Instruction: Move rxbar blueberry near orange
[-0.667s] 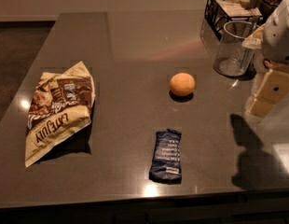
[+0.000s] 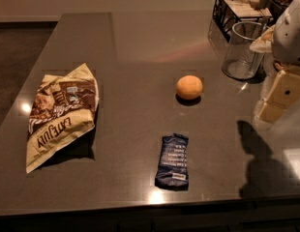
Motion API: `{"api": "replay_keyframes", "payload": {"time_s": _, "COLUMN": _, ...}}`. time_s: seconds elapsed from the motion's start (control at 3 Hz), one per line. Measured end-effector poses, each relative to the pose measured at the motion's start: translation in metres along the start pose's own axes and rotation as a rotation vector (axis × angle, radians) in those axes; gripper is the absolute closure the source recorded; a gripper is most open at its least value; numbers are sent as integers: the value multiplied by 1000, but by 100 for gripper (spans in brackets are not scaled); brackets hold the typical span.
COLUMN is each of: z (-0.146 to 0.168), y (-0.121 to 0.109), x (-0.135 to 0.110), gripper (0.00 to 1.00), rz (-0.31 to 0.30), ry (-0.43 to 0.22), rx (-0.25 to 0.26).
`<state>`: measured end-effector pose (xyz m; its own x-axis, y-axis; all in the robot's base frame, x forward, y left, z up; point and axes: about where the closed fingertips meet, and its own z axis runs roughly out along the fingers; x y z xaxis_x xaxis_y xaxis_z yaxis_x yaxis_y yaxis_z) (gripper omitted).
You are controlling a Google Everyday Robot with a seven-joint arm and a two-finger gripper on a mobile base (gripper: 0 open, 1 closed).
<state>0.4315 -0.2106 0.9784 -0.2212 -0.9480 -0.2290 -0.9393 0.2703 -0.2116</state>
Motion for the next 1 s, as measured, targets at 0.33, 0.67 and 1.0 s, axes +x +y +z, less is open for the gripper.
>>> {"api": "replay_keyframes", "payload": {"time_s": 0.33, "z": -1, "y": 12, "x": -7, "gripper": 0, "rz": 83, "ry": -49, "rx": -47}}
{"api": "replay_keyframes", "payload": {"time_s": 0.67, "z": -2, "y": 39, "x": -23, "gripper": 0, "rz": 193, "ry": -107, "rx": -68}}
{"api": "replay_keyframes", "payload": {"time_s": 1.0, "z": 15, "y": 62, "x": -41, "gripper": 0, "rz": 283, "ry": -103, "rx": -51}}
